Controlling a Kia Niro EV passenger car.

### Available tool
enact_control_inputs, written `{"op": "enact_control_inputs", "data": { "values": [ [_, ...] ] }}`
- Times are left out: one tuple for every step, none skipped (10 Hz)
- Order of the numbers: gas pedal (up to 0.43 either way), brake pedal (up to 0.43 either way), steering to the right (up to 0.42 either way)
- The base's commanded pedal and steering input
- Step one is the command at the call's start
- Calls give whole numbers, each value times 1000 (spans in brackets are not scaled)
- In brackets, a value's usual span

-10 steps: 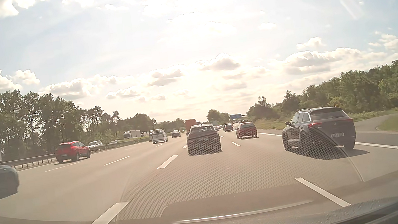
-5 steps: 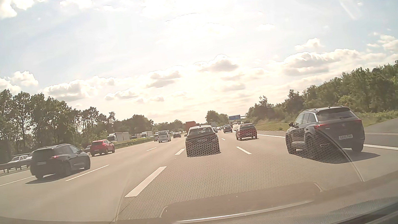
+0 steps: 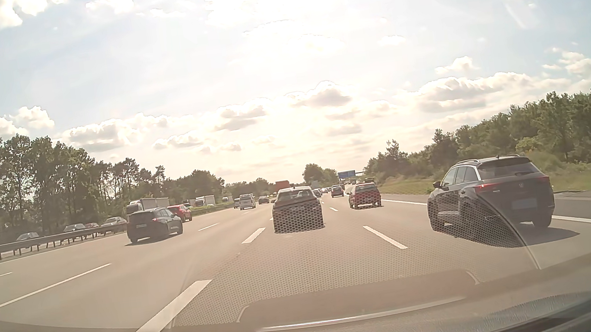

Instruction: Follow the waypoints while adhering to traffic rules and regulations

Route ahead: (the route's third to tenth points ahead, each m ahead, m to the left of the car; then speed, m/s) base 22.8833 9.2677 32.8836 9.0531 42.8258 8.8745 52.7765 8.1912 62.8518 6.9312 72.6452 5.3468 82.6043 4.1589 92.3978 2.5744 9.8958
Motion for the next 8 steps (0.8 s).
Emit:
{"op": "enact_control_inputs", "data": {
  "values": [
    [79, 0, 3],
    [79, 0, 2],
    [79, 0, 0],
    [79, 0, -1],
    [79, 0, -3],
    [79, 0, -3],
    [79, 0, -3],
    [87, 0, -3]
  ]
}}
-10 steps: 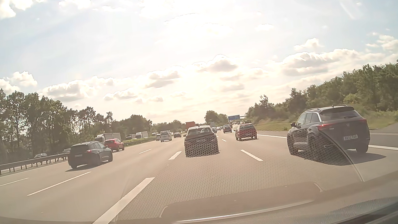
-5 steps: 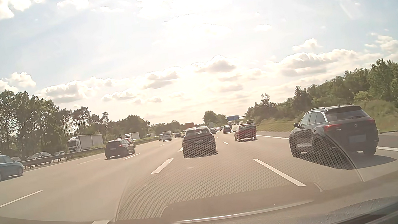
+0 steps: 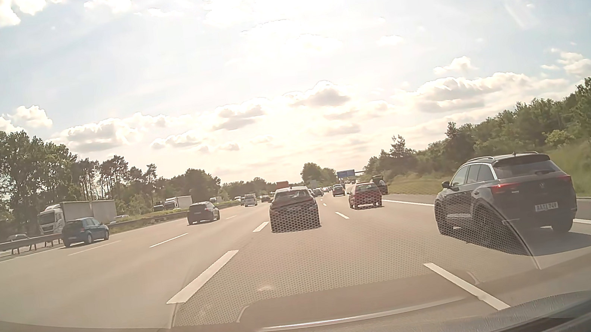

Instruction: Follow the waypoints while adhering to traffic rules and regulations

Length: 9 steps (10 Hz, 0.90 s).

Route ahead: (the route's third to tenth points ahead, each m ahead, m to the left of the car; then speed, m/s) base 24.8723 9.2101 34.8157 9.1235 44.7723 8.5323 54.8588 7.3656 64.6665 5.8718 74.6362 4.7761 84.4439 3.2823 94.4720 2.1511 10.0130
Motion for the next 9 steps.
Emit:
{"op": "enact_control_inputs", "data": {
  "values": [
    [87, 0, -3],
    [87, 0, -3],
    [87, 0, -5],
    [87, 0, -7],
    [87, 0, -7],
    [87, 0, -7],
    [87, 0, -6],
    [87, 0, -6],
    [87, 0, -6]
  ]
}}
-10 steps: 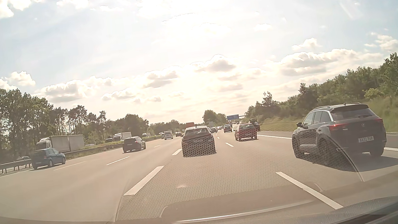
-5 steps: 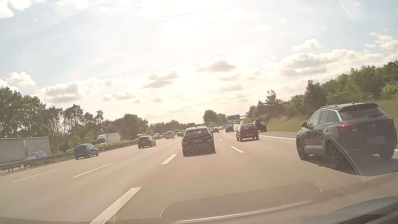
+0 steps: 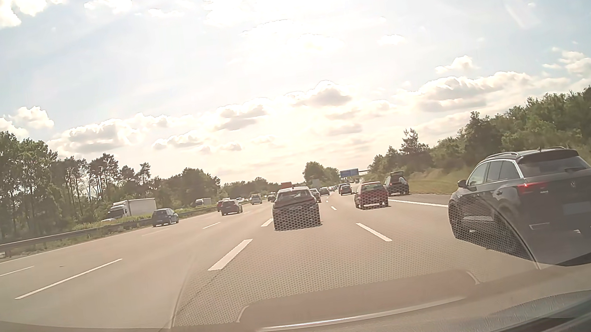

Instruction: Follow the waypoints while adhering to traffic rules and regulations

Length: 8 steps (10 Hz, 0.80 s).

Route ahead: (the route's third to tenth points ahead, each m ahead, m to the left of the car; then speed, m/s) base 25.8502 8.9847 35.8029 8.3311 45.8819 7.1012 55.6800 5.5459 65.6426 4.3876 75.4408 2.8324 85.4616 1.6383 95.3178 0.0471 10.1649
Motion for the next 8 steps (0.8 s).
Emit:
{"op": "enact_control_inputs", "data": {
  "values": [
    [87, 0, -6],
    [87, 0, -4],
    [87, 0, -2],
    [87, 0, -1],
    [118, 0, -1],
    [130, 0, -1],
    [130, 0, -1],
    [138, 0, -1]
  ]
}}
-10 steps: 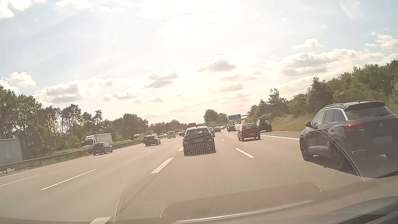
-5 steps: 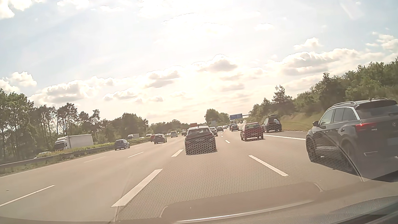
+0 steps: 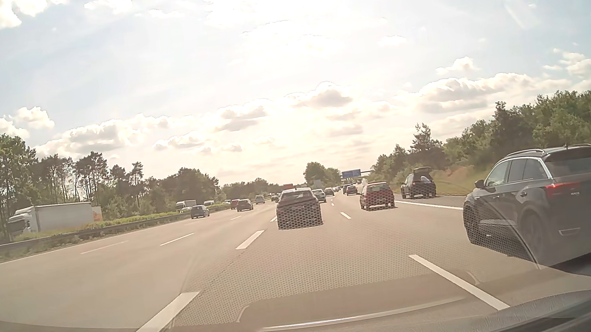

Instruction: Follow the waypoints while adhering to traffic rules and regulations

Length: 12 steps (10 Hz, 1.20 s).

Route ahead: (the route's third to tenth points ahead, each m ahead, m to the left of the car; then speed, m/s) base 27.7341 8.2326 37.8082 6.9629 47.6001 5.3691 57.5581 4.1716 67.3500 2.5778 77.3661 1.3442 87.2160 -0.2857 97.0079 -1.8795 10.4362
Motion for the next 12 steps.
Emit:
{"op": "enact_control_inputs", "data": {
  "values": [
    [138, 0, -1],
    [138, 0, -1],
    [138, 0, 0],
    [138, 0, 0],
    [138, 0, 0],
    [138, 0, 0],
    [138, 0, 0],
    [138, 0, 0],
    [138, 0, 0],
    [138, 0, 1],
    [138, 0, 1],
    [138, 0, 1]
  ]
}}
